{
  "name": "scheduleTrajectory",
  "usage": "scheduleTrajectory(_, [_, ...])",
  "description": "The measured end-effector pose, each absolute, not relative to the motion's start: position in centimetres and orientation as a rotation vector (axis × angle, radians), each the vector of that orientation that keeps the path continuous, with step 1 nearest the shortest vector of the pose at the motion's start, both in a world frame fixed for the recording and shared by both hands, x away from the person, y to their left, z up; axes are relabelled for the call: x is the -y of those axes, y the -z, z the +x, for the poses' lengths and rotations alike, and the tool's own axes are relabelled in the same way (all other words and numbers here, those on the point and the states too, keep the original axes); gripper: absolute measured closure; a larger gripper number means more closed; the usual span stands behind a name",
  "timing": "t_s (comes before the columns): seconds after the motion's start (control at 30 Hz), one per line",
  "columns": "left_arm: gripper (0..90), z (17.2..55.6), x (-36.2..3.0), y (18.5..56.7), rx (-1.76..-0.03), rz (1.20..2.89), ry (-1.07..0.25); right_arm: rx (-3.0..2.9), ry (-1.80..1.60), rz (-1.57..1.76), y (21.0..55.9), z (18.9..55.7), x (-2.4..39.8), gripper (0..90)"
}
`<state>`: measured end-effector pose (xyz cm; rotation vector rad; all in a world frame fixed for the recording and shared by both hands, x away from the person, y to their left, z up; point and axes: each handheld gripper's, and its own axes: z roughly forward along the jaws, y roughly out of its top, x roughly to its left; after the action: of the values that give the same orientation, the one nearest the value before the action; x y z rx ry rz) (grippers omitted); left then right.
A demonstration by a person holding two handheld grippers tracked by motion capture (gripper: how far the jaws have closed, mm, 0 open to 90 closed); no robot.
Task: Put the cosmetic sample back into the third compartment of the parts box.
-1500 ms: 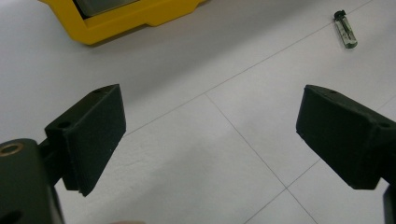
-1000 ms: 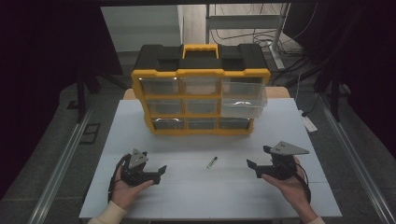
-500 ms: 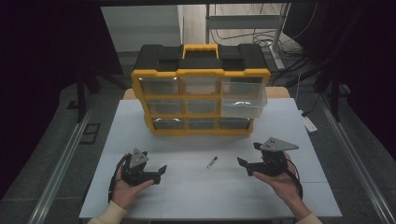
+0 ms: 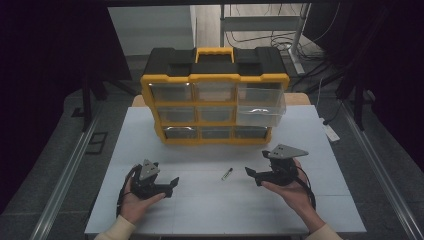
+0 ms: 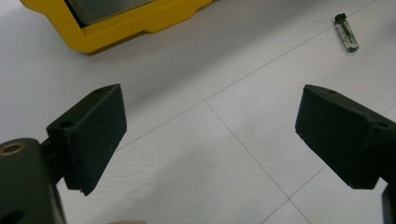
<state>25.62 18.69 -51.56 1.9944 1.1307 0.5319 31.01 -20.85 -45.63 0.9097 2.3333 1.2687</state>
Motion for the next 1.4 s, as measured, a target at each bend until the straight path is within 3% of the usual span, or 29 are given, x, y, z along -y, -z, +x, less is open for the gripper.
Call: scheduleTrajectory(1.4, [9.8, 25.6, -18.6, 51.6, -1.126, 2.003, -0.528, -2.534, -1.088, 0.847, 48.0, 33.1, 15.1, 12.7])
